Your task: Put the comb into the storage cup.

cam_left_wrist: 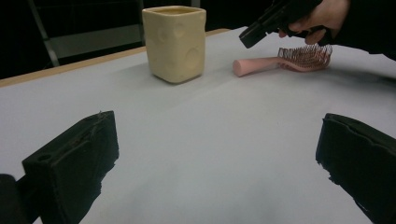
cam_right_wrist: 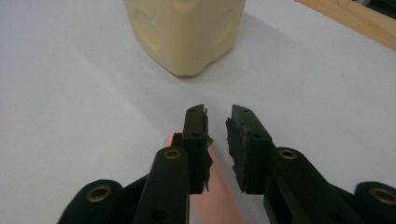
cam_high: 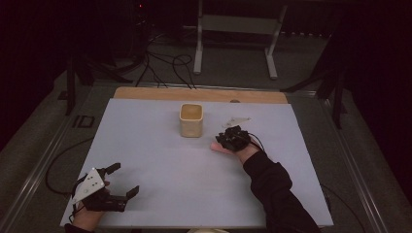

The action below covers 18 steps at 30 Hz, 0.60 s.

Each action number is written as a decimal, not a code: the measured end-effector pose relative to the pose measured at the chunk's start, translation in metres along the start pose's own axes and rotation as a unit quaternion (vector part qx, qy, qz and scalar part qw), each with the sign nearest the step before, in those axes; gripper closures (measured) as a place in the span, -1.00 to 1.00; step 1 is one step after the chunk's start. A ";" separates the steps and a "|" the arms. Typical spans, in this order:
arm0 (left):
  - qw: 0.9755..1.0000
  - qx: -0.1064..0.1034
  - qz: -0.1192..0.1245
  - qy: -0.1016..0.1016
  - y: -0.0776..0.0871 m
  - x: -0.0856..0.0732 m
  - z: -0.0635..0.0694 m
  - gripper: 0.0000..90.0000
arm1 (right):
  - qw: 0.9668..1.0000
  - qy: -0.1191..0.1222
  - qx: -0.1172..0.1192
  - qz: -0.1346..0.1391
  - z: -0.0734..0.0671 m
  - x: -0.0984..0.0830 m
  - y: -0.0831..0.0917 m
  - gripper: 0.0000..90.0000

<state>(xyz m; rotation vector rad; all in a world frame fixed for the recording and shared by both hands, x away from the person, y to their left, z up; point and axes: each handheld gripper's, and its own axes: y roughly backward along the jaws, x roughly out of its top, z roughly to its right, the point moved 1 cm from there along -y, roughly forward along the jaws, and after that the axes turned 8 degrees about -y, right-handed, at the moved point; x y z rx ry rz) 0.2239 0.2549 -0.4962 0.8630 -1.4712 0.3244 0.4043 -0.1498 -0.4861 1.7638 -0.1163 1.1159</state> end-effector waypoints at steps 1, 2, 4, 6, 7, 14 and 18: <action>1.000 -0.001 0.000 0.001 0.000 0.000 0.000 -1.00 | 1.000 -0.002 0.001 -0.002 0.000 0.000 -0.002 0.79; 1.000 -0.001 0.000 0.001 0.000 0.000 0.000 -1.00 | 1.000 0.000 -0.003 -0.005 -0.001 0.001 -0.003 0.83; 1.000 -0.001 0.001 0.001 0.000 0.000 0.000 -1.00 | 1.000 -0.001 -0.005 -0.010 -0.001 0.001 -0.006 0.90; 1.000 -0.001 0.001 0.001 0.000 0.000 0.000 -1.00 | 1.000 0.002 -0.014 -0.016 -0.001 0.002 -0.009 0.97; 1.000 -0.002 0.002 0.001 0.000 0.000 0.000 -1.00 | 1.000 0.002 -0.017 -0.018 -0.001 0.003 -0.010 0.99; 1.000 -0.002 0.001 0.002 0.000 0.000 -0.001 -1.00 | 0.999 -0.001 -0.018 -0.034 -0.002 0.005 -0.018 1.00; 1.000 -0.003 0.001 0.001 0.000 0.000 0.000 -1.00 | 0.999 -0.004 -0.017 -0.043 -0.003 0.006 -0.022 1.00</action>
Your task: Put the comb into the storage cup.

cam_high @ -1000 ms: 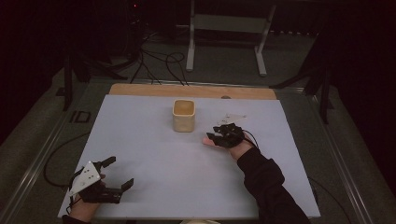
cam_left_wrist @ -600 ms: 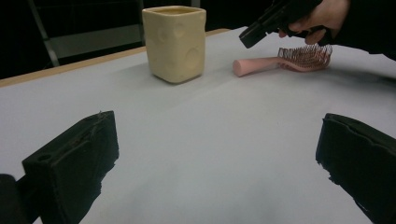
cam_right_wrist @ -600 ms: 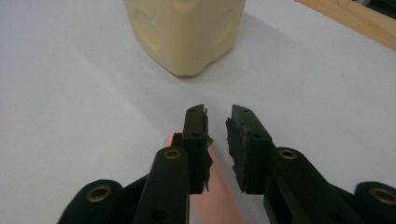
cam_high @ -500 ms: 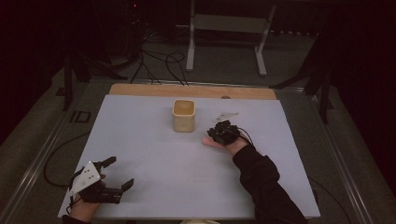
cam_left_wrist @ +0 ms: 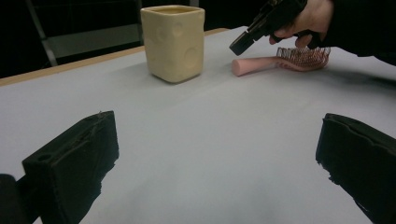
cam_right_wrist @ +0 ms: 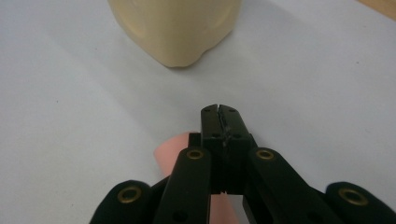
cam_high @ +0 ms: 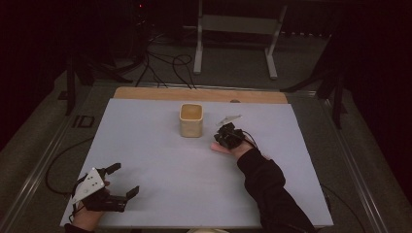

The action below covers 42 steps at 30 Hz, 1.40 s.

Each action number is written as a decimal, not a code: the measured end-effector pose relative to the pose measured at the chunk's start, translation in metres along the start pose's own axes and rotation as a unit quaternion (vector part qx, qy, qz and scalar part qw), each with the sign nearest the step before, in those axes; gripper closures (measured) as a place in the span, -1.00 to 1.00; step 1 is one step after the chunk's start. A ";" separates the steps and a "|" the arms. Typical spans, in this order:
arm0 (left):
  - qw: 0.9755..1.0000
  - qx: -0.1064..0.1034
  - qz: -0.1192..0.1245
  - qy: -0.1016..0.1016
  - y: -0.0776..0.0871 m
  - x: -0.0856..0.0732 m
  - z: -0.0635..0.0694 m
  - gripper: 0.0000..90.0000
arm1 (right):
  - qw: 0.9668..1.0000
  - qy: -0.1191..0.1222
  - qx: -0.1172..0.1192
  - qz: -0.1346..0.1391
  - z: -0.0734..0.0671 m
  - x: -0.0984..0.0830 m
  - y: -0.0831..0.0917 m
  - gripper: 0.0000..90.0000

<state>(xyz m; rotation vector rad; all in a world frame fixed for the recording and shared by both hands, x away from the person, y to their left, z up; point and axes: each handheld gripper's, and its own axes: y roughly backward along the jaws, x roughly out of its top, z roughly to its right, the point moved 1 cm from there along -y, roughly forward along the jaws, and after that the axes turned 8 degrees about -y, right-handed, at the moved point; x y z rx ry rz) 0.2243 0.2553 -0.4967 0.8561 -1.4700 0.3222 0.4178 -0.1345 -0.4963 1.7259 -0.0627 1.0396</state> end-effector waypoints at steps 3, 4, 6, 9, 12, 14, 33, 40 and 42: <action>1.000 0.000 0.001 0.001 0.000 0.000 0.000 -1.00 | 1.000 -0.001 -0.005 -0.006 -0.001 0.001 -0.004 1.00; 1.000 0.000 0.001 0.001 0.000 0.000 0.000 -1.00 | 1.000 -0.002 -0.009 -0.008 -0.001 0.001 -0.005 1.00; 1.000 0.000 0.001 0.001 0.000 0.000 0.000 -1.00 | 1.000 -0.002 -0.009 -0.012 -0.001 0.001 -0.006 1.00; 1.000 -0.001 0.000 0.002 0.000 0.000 -0.001 -1.00 | 1.000 -0.003 -0.009 -0.014 -0.001 0.001 -0.009 1.00; 1.000 -0.001 0.000 0.002 0.000 0.000 0.000 -1.00 | 1.000 -0.007 -0.010 -0.016 -0.002 0.001 -0.012 1.00; 1.000 -0.001 0.000 0.002 0.000 0.000 0.000 -1.00 | 1.000 -0.009 -0.008 -0.015 -0.002 0.001 -0.012 1.00; 1.000 -0.002 -0.003 -0.002 0.000 0.000 0.000 -1.00 | 0.999 0.002 0.016 -0.029 -0.019 -0.004 -0.012 1.00; 1.000 -0.002 -0.003 -0.002 0.000 0.000 0.000 -1.00 | 0.999 0.013 0.033 -0.040 -0.031 -0.009 -0.010 1.00; 1.000 -0.002 -0.002 0.000 0.000 0.000 0.000 -1.00 | 0.998 0.018 0.039 -0.041 -0.034 -0.011 -0.009 1.00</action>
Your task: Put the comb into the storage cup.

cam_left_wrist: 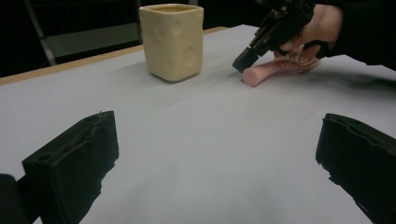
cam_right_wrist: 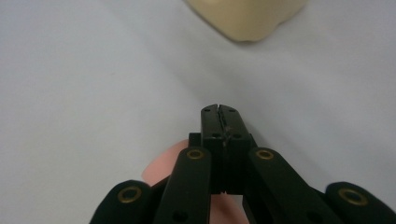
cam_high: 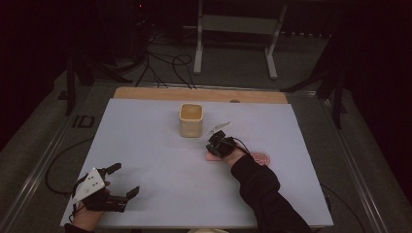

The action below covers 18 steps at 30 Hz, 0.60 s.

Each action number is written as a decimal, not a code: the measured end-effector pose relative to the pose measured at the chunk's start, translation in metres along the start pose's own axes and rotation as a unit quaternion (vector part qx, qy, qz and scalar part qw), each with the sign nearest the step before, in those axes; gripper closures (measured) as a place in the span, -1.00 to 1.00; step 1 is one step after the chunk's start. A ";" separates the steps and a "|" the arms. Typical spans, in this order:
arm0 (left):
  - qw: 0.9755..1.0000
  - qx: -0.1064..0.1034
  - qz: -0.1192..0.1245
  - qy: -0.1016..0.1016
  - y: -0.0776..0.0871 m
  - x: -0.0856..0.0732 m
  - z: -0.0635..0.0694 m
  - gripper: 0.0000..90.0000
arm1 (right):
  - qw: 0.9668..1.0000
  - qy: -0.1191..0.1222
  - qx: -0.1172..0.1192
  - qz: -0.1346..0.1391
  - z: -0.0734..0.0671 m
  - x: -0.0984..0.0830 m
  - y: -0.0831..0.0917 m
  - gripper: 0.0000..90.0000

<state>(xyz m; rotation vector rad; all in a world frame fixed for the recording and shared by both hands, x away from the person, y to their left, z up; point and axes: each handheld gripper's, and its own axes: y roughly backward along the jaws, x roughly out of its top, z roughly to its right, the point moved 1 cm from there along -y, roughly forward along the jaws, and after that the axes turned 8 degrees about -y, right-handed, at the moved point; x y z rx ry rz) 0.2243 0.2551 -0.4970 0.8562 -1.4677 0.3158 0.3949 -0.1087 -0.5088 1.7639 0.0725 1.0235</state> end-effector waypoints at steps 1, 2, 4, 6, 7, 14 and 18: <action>1.000 0.000 -0.001 -0.001 0.000 0.000 0.000 -1.00 | 1.000 0.000 0.002 0.000 -0.002 -0.001 0.000 1.00; 1.000 0.000 0.000 -0.002 0.000 0.000 0.000 -1.00 | 1.000 0.000 0.004 -0.001 -0.003 -0.002 0.001 1.00; 1.000 0.000 0.000 -0.002 0.000 0.000 0.000 -1.00 | 1.000 0.006 0.006 -0.004 -0.006 -0.004 0.003 1.00; 1.000 0.000 0.000 -0.001 0.000 0.000 0.000 -1.00 | 1.000 0.010 0.012 -0.005 -0.011 -0.007 0.004 1.00; 1.000 0.000 0.000 -0.002 0.000 0.000 0.000 -1.00 | 1.000 0.013 0.014 -0.006 -0.013 -0.008 0.005 1.00; 1.000 0.000 0.000 -0.002 0.000 0.000 0.000 -1.00 | 0.999 0.029 0.029 -0.010 -0.028 -0.019 0.014 1.00; 1.000 0.000 0.001 -0.001 0.000 0.000 0.000 -1.00 | 0.998 0.040 0.035 -0.015 -0.037 -0.027 0.019 1.00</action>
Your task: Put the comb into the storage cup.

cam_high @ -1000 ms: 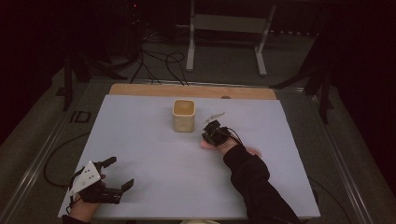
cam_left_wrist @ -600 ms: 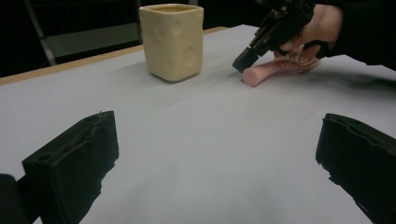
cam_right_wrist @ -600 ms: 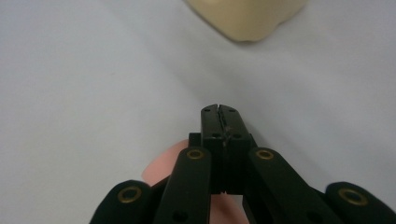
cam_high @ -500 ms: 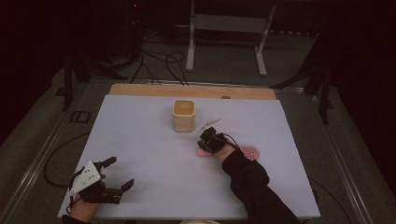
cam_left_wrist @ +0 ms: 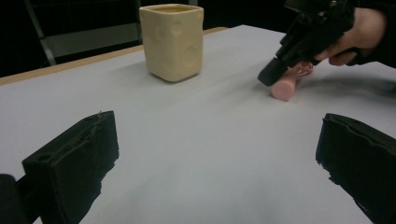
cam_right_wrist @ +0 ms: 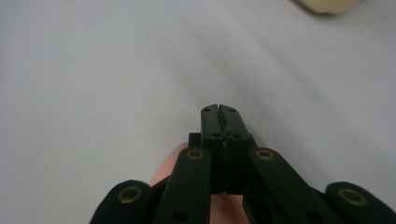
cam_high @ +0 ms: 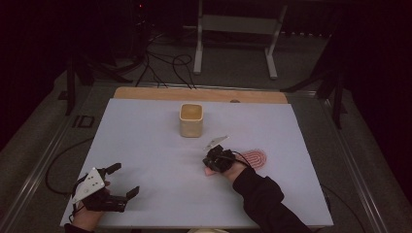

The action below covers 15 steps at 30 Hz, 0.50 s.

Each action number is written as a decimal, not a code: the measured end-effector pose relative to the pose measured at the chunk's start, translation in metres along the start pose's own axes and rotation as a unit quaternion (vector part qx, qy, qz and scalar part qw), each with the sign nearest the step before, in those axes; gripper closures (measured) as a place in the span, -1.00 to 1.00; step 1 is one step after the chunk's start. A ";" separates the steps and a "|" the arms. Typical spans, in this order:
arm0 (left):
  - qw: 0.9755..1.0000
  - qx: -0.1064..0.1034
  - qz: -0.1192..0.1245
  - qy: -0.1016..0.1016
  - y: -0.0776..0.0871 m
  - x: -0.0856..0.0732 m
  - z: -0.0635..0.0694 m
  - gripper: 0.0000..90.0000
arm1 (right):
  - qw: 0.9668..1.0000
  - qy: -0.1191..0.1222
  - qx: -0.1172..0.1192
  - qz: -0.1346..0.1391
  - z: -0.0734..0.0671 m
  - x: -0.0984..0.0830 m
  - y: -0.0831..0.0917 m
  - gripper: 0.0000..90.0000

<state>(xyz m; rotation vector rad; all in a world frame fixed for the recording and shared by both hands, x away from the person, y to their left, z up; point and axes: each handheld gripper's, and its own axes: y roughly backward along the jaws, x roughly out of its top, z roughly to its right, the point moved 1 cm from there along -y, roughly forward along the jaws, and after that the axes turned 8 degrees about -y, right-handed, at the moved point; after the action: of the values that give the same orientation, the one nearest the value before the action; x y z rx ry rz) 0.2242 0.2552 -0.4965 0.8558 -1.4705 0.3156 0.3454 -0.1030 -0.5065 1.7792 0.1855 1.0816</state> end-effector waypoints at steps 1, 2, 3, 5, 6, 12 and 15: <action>1.000 0.001 0.000 -0.001 0.000 0.000 0.000 -1.00 | 1.000 0.002 0.003 -0.001 -0.002 -0.002 0.001 1.00; 1.000 0.000 0.000 0.000 0.000 0.000 0.000 -1.00 | 1.000 0.005 0.006 -0.002 -0.005 -0.004 0.002 1.00; 1.000 0.000 0.000 0.000 0.000 0.000 0.000 -1.00 | 1.000 0.008 0.009 -0.004 -0.008 -0.005 0.003 1.00; 1.000 0.000 0.001 0.001 0.000 0.000 0.000 -1.00 | 1.000 0.015 0.013 -0.005 -0.012 -0.009 0.005 1.00; 1.000 0.001 0.000 0.000 0.000 0.000 0.000 -1.00 | 1.000 0.018 0.014 -0.007 -0.015 -0.012 0.006 1.00; 1.000 0.001 0.000 0.000 0.000 0.000 0.000 -1.00 | 0.999 0.038 0.022 -0.017 -0.025 -0.025 0.016 1.00; 1.000 0.001 0.001 0.001 0.000 0.000 0.000 -1.00 | 0.999 0.042 0.023 -0.019 -0.030 -0.033 0.021 1.00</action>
<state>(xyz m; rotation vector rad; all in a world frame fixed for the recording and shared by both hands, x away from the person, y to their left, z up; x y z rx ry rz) 0.2243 0.2553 -0.4962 0.8555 -1.4690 0.3186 0.2974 -0.1116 -0.5058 1.7646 0.2958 1.1338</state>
